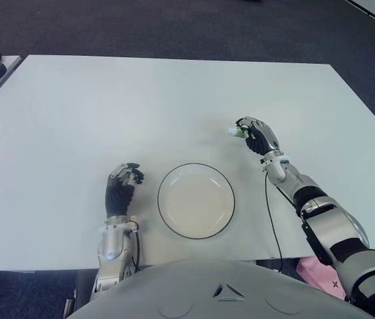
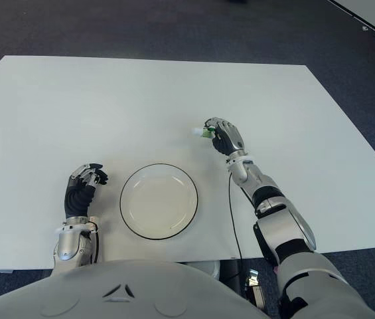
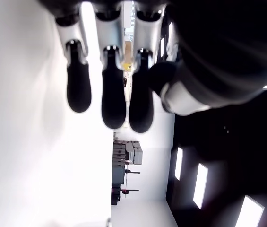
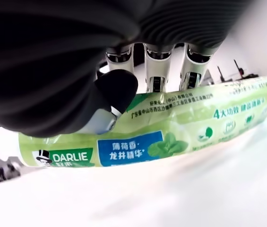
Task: Put the toothpaste on the table into the plate.
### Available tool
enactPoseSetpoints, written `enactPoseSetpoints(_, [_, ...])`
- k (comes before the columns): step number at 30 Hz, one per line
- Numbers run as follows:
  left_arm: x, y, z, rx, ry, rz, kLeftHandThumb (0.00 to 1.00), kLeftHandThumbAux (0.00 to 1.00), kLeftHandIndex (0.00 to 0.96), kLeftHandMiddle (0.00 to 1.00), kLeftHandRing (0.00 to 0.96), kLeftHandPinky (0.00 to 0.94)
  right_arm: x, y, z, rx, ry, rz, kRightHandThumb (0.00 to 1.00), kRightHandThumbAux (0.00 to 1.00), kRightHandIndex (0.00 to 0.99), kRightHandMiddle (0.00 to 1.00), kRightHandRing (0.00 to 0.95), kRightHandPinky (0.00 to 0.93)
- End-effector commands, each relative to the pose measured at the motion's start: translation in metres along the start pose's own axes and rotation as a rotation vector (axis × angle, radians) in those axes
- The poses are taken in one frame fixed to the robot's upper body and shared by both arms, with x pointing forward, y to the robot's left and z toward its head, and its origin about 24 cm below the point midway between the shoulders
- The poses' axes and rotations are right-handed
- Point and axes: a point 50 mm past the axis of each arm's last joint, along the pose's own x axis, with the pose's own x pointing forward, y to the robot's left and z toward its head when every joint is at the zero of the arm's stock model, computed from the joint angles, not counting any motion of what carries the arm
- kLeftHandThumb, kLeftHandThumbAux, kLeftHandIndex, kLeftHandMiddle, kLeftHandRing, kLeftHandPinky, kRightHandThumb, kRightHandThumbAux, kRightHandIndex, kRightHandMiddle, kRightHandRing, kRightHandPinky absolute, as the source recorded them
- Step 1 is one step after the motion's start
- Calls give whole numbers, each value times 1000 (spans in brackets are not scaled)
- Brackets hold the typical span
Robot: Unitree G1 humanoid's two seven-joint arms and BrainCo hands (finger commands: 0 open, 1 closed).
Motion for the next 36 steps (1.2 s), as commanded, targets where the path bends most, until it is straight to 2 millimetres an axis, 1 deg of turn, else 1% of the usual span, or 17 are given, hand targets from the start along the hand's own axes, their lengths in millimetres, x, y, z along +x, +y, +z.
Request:
enactPoseSetpoints(1, [-5,-1,-14,-12,87,18,701,718,431,572,557,535,-3,1,8,92,-39,-30,1000,667,423,408,481,551])
enactPoseSetpoints(13, [-2,-3,-13,-4,83,9,702,718,431,581,570,549,-6,-2,29,243,-131,-79,1000,668,419,401,484,553])
enactPoseSetpoints(18, [-2,-3,-13,-2,84,8,701,718,431,580,569,540,-7,-3,35,273,-160,-92,1000,667,424,402,490,556])
enactPoseSetpoints(28, [0,-3,-13,0,84,8,702,718,431,579,569,543,-15,-3,58,323,-261,-93,1000,666,433,404,490,556])
enactPoseSetpoints(33, [0,-3,-13,1,84,11,702,718,431,579,568,542,-32,9,78,330,-335,0,1000,666,423,415,485,556])
enactPoseSetpoints(36, [0,-3,-12,2,84,9,702,718,431,578,567,541,-41,10,88,308,-383,79,1000,664,420,429,480,550])
